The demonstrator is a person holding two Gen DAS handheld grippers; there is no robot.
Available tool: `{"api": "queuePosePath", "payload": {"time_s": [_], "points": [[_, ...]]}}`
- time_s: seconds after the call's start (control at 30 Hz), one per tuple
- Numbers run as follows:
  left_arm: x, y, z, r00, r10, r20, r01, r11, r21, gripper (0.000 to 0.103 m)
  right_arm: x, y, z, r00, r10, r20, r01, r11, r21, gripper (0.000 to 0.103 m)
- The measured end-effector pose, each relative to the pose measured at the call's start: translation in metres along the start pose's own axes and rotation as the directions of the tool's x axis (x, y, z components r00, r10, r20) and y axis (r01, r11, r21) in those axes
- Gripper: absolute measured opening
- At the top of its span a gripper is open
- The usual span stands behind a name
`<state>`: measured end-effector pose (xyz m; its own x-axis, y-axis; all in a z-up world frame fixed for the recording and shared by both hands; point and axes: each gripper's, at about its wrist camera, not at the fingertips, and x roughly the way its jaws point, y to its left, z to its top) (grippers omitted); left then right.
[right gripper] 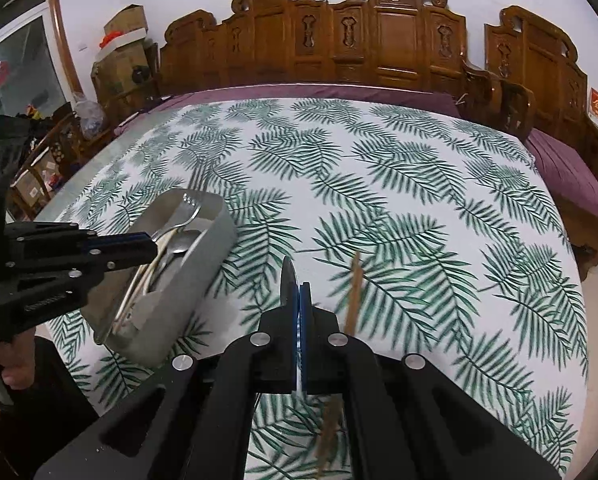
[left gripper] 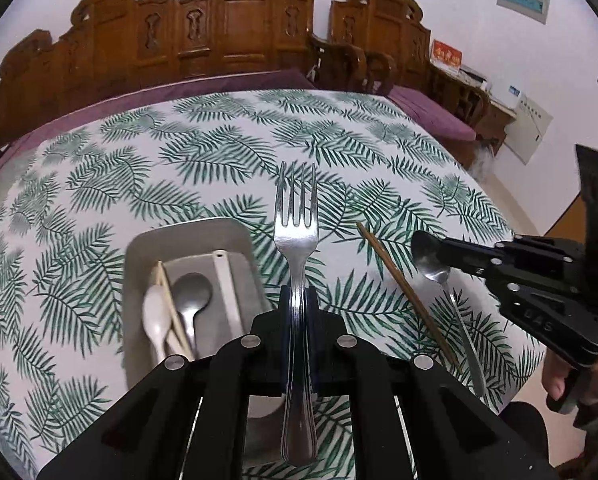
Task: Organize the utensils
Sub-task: 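Lower the steel fork into the grey tray with the left tool and open it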
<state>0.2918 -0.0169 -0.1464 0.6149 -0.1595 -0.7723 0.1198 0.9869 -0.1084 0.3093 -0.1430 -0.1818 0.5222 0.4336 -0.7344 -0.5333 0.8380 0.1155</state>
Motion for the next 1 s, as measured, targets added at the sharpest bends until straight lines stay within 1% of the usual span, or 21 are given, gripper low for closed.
{"api": "queuePosePath", "payload": {"time_s": [0.1, 0.27, 0.4, 0.5, 0.7, 0.8, 1.0], "points": [[-0.002, 0.011, -0.001, 1.000, 0.004, 0.003, -0.004, 1.000, -0.007, 0.006, 0.006, 0.007, 0.003, 1.000, -0.002, -0.005, 0.002, 1.000, -0.004, 0.002], [-0.001, 0.031, -0.003, 0.999, 0.036, 0.001, -0.036, 0.999, -0.014, 0.006, 0.007, 0.012, 0.006, 1.000, 0.020, 0.003, -0.020, 1.000, 0.016, 0.002], [0.009, 0.051, -0.008, 0.998, 0.064, -0.018, -0.065, 0.997, -0.044, 0.006, 0.007, 0.015, 0.005, 1.000, 0.024, 0.000, -0.024, 1.000, 0.012, 0.002], [0.022, 0.064, -0.014, 0.995, 0.086, -0.048, -0.089, 0.994, -0.061, 0.006, 0.008, 0.016, 0.005, 1.000, 0.024, -0.003, -0.024, 1.000, 0.010, 0.002], [0.039, 0.075, -0.022, 0.991, 0.101, -0.089, -0.107, 0.992, -0.070, 0.006, 0.011, 0.016, 0.005, 1.000, 0.024, -0.009, -0.024, 1.000, 0.007, 0.002], [0.050, 0.076, -0.024, 0.987, 0.109, -0.117, -0.117, 0.991, -0.066, 0.006, 0.012, 0.016, 0.005, 1.000, 0.030, -0.008, -0.030, 1.000, 0.009, 0.002], [0.061, 0.076, -0.026, 0.982, 0.118, -0.150, -0.126, 0.991, -0.044, 0.006, 0.013, 0.023, 0.008, 0.999, 0.031, -0.011, -0.031, 0.999, -0.006, 0.002]]}}
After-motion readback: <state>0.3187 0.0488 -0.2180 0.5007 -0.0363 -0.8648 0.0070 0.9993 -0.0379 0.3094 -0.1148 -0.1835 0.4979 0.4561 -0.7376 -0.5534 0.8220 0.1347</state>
